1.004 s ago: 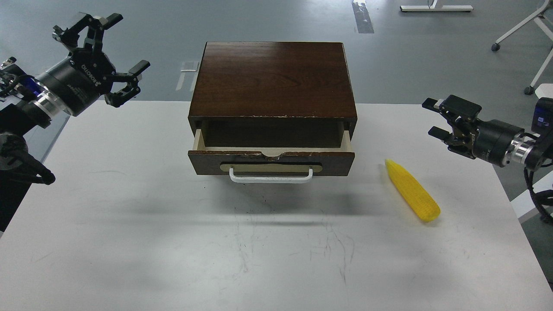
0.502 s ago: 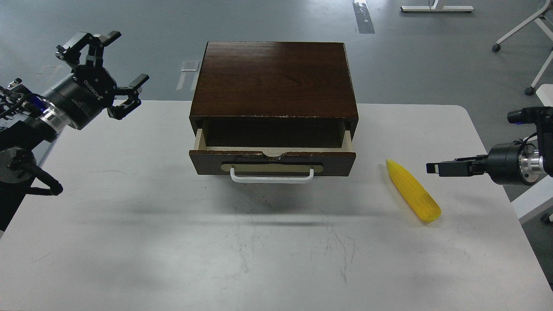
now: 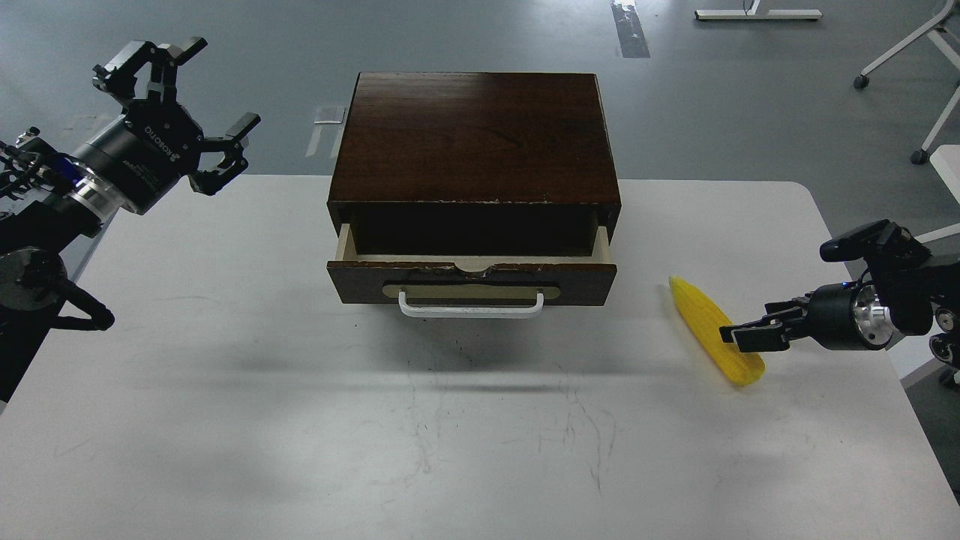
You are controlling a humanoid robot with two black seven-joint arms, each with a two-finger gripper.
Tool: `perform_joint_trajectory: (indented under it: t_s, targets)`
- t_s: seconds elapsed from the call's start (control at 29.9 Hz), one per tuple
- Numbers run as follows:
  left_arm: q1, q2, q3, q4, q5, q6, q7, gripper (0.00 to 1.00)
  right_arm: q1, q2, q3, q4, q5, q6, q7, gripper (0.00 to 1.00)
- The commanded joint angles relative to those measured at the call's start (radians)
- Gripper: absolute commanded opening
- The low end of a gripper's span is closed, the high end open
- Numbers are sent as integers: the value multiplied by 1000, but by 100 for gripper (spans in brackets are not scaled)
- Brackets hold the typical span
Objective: Put corn in drawer with both arms
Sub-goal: 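Lower the right gripper onto the yellow corn cob and grasp it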
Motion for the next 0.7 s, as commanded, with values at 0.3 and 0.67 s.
perform_joint_trajectory:
  t_s: [0.3,0.67]
  targets:
    - [0,-4,-2,-2,2,-4,0,98,-29,40,-56,-35,2,-9,0,44]
    - [2,-2,-2,-3,3,-4,0,98,58,-18,-61,14,2,-25,0,0]
